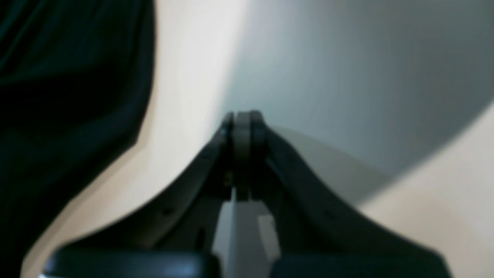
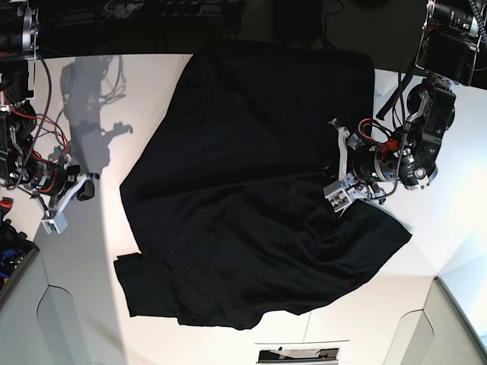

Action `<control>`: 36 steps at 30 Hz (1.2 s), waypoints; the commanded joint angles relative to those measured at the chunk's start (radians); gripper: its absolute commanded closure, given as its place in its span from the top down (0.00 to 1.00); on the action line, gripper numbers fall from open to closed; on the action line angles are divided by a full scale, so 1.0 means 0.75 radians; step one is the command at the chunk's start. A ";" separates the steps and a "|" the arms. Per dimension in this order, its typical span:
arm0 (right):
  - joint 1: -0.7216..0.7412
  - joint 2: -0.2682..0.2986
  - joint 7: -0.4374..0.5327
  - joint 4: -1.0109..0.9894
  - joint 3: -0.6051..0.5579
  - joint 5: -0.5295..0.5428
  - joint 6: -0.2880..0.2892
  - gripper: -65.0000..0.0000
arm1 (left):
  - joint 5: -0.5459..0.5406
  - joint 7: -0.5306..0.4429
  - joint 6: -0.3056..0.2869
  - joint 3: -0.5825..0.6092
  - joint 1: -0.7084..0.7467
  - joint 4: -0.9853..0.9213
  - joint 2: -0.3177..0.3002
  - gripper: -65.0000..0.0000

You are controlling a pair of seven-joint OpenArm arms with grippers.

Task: Layout the t-shirt on the table in an organized manner, then fold the t-shirt properly
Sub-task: 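Lay the shirt down and drag its edge with the right gripper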

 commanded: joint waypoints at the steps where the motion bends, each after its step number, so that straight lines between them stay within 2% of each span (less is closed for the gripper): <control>1: 0.013 0.011 -0.023 0.057 0.031 0.015 0.004 0.00 | -0.014 -0.018 0.001 -0.009 -0.025 0.018 -0.021 0.17; 4: 0.030 -0.024 -0.014 0.151 0.094 0.041 0.004 0.00 | -0.043 -0.013 0.001 -0.009 -0.020 0.017 -0.027 0.17; 7: 0.076 -0.099 0.021 0.179 0.102 0.014 0.004 0.00 | -0.099 -0.008 0.000 -0.009 -0.014 0.017 -0.026 0.17; 11: 0.140 -0.241 0.028 0.162 0.101 -0.138 -0.002 0.00 | -0.145 -0.008 0.000 -0.009 -0.014 0.017 -0.025 0.17; 14: 0.174 -0.330 0.094 0.105 0.101 -0.254 -0.011 0.00 | -0.145 -0.006 -0.001 -0.009 -0.014 0.017 -0.026 0.17; 18: 0.210 -0.411 0.188 -0.054 0.101 -0.377 -0.013 0.00 | -0.149 0.010 0.000 -0.009 -0.014 0.017 -0.026 0.17; 20: 0.222 -0.440 0.189 -0.145 0.101 -0.404 -0.012 0.00 | -0.150 0.029 0.000 -0.009 -0.014 0.017 -0.026 0.17; 23: 0.220 -0.458 0.189 -0.232 0.101 -0.407 -0.012 0.00 | -0.152 0.032 0.000 -0.009 -0.014 0.017 -0.025 0.17; 28: 0.219 -0.444 0.188 -0.277 0.101 -0.440 -0.011 0.00 | -0.176 0.033 0.000 -0.009 -0.010 0.017 -0.026 0.17; 36: 0.217 -0.316 0.187 -0.276 0.101 -0.418 -0.011 0.00 | -0.156 0.059 0.007 -0.009 -0.010 0.017 -0.046 0.17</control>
